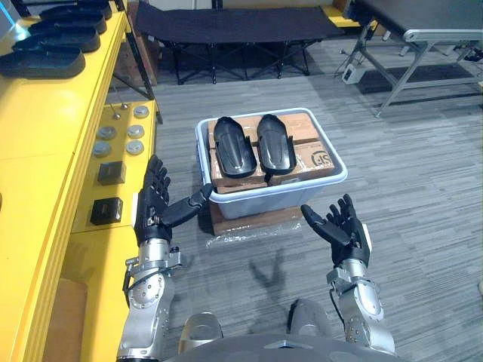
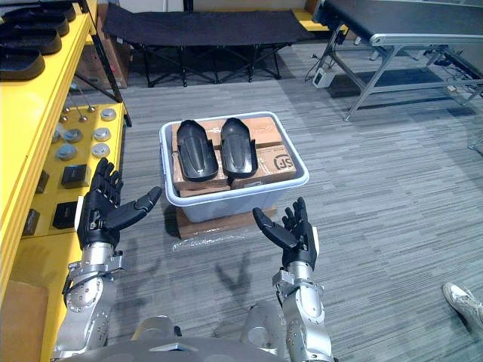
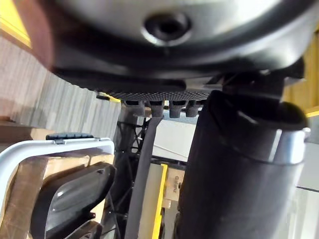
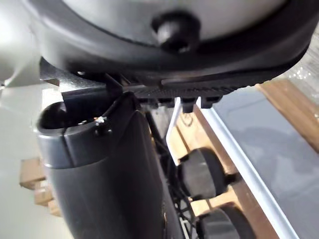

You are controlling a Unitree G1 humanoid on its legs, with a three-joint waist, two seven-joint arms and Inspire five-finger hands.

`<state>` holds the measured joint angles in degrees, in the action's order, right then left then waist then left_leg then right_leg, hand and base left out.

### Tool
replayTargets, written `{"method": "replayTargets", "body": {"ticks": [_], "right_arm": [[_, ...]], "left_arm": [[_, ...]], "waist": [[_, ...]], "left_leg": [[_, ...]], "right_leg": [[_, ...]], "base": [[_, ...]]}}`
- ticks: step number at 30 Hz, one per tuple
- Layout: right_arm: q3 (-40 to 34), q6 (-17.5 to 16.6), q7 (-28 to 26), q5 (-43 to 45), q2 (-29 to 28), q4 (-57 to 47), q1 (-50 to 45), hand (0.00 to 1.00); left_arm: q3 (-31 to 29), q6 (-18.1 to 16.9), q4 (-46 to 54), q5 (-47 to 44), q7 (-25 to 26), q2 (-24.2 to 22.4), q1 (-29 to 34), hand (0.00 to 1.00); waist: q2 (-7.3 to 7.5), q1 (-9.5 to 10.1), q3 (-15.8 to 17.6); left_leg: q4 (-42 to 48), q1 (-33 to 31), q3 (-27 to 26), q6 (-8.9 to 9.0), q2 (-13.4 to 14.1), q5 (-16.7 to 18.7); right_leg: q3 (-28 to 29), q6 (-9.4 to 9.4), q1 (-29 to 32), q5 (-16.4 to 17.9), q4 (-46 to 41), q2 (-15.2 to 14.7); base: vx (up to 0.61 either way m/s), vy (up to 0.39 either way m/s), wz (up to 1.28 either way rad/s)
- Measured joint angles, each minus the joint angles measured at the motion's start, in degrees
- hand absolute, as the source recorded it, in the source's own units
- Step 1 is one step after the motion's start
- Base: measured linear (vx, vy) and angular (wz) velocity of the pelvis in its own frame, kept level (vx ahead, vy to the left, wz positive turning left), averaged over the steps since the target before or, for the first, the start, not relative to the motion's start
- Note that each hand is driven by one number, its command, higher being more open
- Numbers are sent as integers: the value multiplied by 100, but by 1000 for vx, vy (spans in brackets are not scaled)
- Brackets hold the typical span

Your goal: Walk over and take three plastic housings, then place them on the shelf

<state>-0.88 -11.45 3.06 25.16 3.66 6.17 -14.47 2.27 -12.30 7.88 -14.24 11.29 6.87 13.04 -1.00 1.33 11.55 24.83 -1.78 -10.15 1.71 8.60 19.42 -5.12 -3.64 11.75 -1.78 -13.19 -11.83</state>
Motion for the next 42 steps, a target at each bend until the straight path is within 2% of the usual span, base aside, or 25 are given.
{"method": "replayTargets", "body": {"ticks": [2,4,5,6,7,8,9,10,12,13,14,15,16,17,18,19,21,22,27,31,33,35,38,42], "right_arm": [[-32,-1,-53,-1,0,-2,-61,100],[-36,-6,-166,-1,-2,-14,-184,100],[-32,-5,-207,-4,49,-14,-266,100],[-39,-2,-205,-7,171,-23,-239,100],[-34,-2,-204,-9,211,-26,-189,100],[-38,-1,-205,-13,248,-47,-55,100],[-37,1,-209,-13,269,-60,71,100],[-39,58,-210,-11,316,-133,202,100],[-42,110,-209,-9,390,-206,300,100],[-71,110,-222,6,425,-214,302,100],[-105,109,-225,37,491,-227,200,100],[-181,107,-221,46,518,-230,72,100],[-245,107,-201,47,512,-231,31,100],[-383,102,-124,50,510,-231,-20,100],[-522,93,-54,58,508,-220,-44,100],[-632,74,103,24,503,-175,-44,100],[-680,39,348,-72,539,-107,-29,100],[-652,7,662,-259,431,113,123,100],[-792,1,1322,-403,370,549,749,100],[-994,-34,1546,-417,723,632,1230,100],[-1279,-62,1729,-420,1072,1188,1941,100],[-1431,-62,1894,-413,1306,1609,2444,100],[-1465,-64,2033,-411,1712,2030,3088,100],[-1409,-60,1979,-401,2283,2871,3845,100]], "left_arm": [[16,-2,-216,-222,0,51,-194,100],[35,-23,-233,-484,-49,87,-180,100],[41,-68,-277,-687,-131,75,-170,100],[42,-111,-303,-873,-149,-115,-80,100],[36,-150,-303,-947,-164,-187,-7,100],[30,-165,-304,-1066,-165,-250,77,100],[26,-165,-323,-1116,-169,-253,103,100],[31,-160,-405,-1237,-189,-254,110,100],[71,-151,-548,-1238,-154,-257,102,100],[139,-149,-608,-1267,-164,-265,110,100],[220,-134,-627,-1273,-227,-302,172,100],[275,-132,-624,-1237,-299,-347,233,100],[312,-128,-621,-1229,-312,-366,253,100],[410,-124,-622,-1231,-335,-373,276,100],[486,-124,-622,-1232,-373,-378,276,100],[580,-125,-616,-1226,-429,-392,276,100],[705,-125,-591,-1217,-463,-437,289,100],[752,-123,-566,-1218,-515,-399,287,100],[976,24,-530,-1133,-599,11,-75,100],[964,87,-482,-989,-525,178,-331,100],[1002,93,-329,-990,-525,245,-631,100],[1066,102,-322,-988,-525,293,-801,100],[1120,116,-323,-989,-524,323,-903,100],[1154,112,-406,-990,-505,323,-993,100]], "waist": [[-3,-103,-7],[98,-197,-65],[112,-207,-112],[-147,-123,-185],[-228,-86,-233],[-297,-67,-276],[-279,-59,-269],[-271,-57,-266],[-227,-82,-240],[-204,-120,-224],[-198,-165,-215],[-126,-154,-172],[-139,-149,-171],[-169,-162,-179],[-201,-164,-178],[-251,-160,-185],[-355,-136,-181],[-264,-75,-113],[6,-66,203],[-41,-48,399],[-39,15,736],[-48,48,926],[-132,92,1200],[-271,198,1307]], "left_leg": [[-8,15,392,60,-13,-2],[32,35,823,280,-60,72],[81,25,1119,470,-35,164],[49,14,1278,642,237,205],[-50,31,1302,716,348,174],[-306,103,1323,848,511,12],[-443,162,1302,907,578,-137],[-429,156,1293,850,668,-304],[39,-54,1319,506,737,-601],[471,-263,1317,284,762,-806],[1081,-544,1314,207,852,-1172],[1525,-773,1258,260,904,-1288],[1614,-847,1174,318,885,-1184],[1515,-1000,951,343,780,-937],[1257,-1066,762,335,656,-820],[628,-1051,545,348,404,-790],[-331,-917,483,290,145,-1068],[-637,-739,380,334,-24,-1281],[-596,-948,358,172,-319,-1312],[-416,-1278,472,90,-412,-1278],[-275,-1616,616,91,-421,-1307],[-277,-1820,710,80,-456,-1403],[-236,-2077,802,3,-501,-1522],[-65,-2397,871,-17,-527,-1535]], "right_leg": [[411,-39,-11,-43,457,108],[718,-51,-20,-90,292,92],[733,-577,-12,54,-54,111],[537,-480,57,308,-311,348],[416,-424,128,415,-425,431],[321,-292,257,615,-700,561],[313,-202,363,732,-914,625],[275,-92,413,823,-1047,716],[186,2,266,853,-904,823],[119,49,74,824,-739,848],[23,143,-265,768,-422,912],[-67,251,-576,749,-103,927],[-103,310,-700,725,42,922],[-201,328,-864,651,292,891],[-259,309,-915,608,393,847],[-294,204,-913,525,447,778],[-320,123,-875,477,424,744],[-237,38,-831,456,387,603],[-311,-155,-697,348,428,301],[-448,-224,-543,308,424,213],[-586,-263,-358,249,423,221],[-672,-259,-215,188,427,213],[-738,-270,-22,106,402,206],[-773,-275,245,103,257,192]], "base": [[118,-238,96],[119,-291,116],[148,-368,95],[193,-403,73],[167,-311,32],[169,-288,12],[138,-308,5],[145,-369,-8],[102,-305,1],[110,-271,35],[134,-275,43],[116,-189,35],[109,-133,27],[92,-67,25],[99,-16,28],[83,57,19],[67,113,-2],[48,134,-19],[-10,122,5],[-89,87,18],[-111,30,26],[-102,13,28],[-52,12,17],[-3,26,9]]}}
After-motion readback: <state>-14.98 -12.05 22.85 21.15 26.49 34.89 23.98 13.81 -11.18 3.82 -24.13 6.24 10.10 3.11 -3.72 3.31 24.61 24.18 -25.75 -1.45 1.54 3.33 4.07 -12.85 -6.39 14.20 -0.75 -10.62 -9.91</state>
